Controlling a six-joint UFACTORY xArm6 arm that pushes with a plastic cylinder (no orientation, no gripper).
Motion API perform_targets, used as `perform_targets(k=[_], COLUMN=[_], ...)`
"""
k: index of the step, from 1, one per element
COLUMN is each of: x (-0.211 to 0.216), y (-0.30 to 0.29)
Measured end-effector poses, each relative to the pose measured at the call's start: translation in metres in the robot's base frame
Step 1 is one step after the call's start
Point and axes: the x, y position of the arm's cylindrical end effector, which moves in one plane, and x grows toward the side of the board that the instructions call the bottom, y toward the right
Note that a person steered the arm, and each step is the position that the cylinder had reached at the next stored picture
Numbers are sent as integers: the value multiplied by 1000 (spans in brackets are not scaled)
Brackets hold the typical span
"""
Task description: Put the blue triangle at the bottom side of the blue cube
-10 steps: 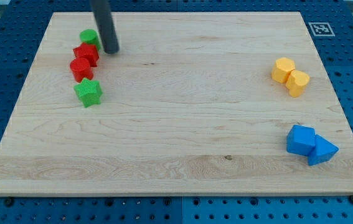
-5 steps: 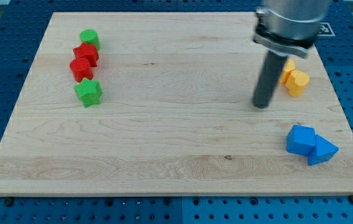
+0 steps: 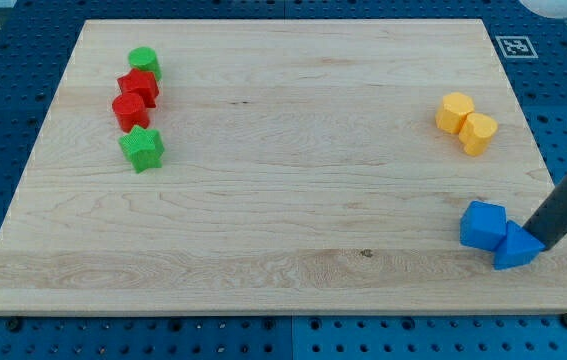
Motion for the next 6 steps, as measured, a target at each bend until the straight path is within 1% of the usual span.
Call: perform_targets(k=[3, 6], x=[12, 14], y=[0, -30])
